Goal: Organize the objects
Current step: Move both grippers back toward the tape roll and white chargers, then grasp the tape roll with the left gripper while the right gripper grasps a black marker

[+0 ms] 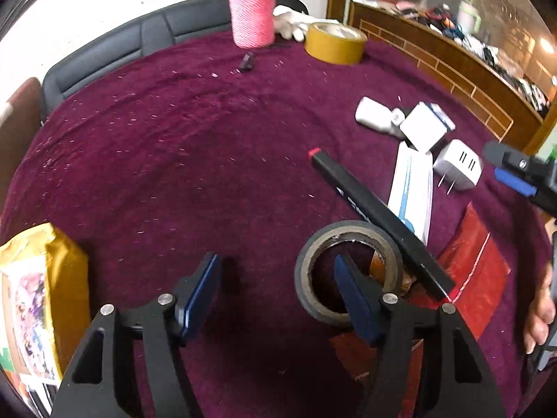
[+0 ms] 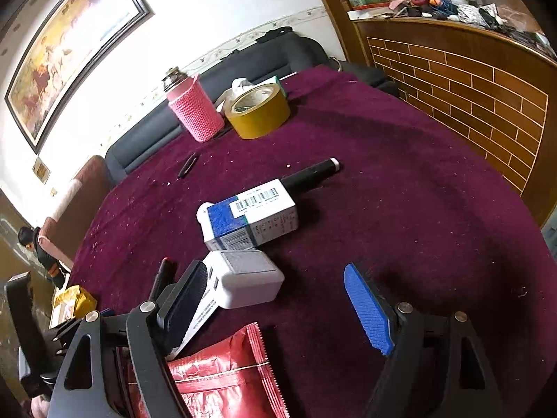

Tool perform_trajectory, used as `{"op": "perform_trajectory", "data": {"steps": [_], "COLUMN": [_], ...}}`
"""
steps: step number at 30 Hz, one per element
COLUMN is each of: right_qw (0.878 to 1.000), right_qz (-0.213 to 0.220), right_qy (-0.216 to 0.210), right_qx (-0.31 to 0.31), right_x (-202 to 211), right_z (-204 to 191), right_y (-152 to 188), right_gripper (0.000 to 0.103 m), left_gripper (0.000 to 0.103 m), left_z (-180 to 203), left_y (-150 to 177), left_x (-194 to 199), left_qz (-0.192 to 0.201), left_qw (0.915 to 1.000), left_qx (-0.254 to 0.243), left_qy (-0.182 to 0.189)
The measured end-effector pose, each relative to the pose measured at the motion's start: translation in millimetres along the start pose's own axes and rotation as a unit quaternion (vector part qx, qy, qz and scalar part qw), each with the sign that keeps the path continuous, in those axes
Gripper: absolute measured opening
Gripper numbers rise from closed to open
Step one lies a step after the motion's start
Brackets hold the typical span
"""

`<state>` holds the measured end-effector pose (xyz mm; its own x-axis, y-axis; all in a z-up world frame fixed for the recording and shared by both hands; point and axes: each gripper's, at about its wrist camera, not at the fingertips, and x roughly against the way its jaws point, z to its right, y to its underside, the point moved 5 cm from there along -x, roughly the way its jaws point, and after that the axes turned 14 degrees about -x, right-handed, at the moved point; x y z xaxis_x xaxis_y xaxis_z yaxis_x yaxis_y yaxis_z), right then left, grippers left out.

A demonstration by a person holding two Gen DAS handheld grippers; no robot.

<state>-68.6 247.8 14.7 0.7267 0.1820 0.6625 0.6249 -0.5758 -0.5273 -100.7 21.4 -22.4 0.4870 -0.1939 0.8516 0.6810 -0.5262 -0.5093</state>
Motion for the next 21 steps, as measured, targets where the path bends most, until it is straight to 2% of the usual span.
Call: {"op": "perform_trajectory", "data": {"steps": [2, 4, 5, 7, 10, 14, 21], "right_qw": [1.000, 1.000, 1.000, 1.000, 1.000, 1.000, 0.998], "right_qz": [0.004, 0.008, 0.008, 0.006, 0.005, 0.008, 0.012], "right_qy": [0.005, 0.010, 0.012, 0.016, 0.018, 0.018, 0.013], "right_qx": [0.007, 0.013, 0.015, 0.016, 0.014, 0.014, 0.057], "right_x": [1, 1, 0, -1, -3, -2, 0], "right_z": [-2, -3, -3, -3, -1, -1, -20], "right_y": [1, 2, 2, 3, 3, 2, 11], "right_gripper": [0.085, 0.085, 0.085, 0.085, 0.085, 0.085, 0.085], "left_gripper": [0.058, 0.039, 0.024, 0.014, 0.010, 0.009, 0.009], "left_z": [5, 10, 13, 20, 20, 3, -24], "left_y": [-4, -8, -9, -11, -9, -1, 36], "left_x": [-3, -3, -3, -1, 7, 25, 76], "left_qz": [0.007, 0.009, 0.011, 0.013, 0.025, 0.037, 0.060], "left_qw": [1.0000, 0.9999, 0.9999, 0.9999, 0.9997, 0.9984, 0.9942], "left_qx": [-0.003, -0.003, -0.001, -0.005, 0.001, 0.042, 0.089], "left_qy": [0.000, 0.003, 0.007, 0.003, 0.000, 0.007, 0.009]}}
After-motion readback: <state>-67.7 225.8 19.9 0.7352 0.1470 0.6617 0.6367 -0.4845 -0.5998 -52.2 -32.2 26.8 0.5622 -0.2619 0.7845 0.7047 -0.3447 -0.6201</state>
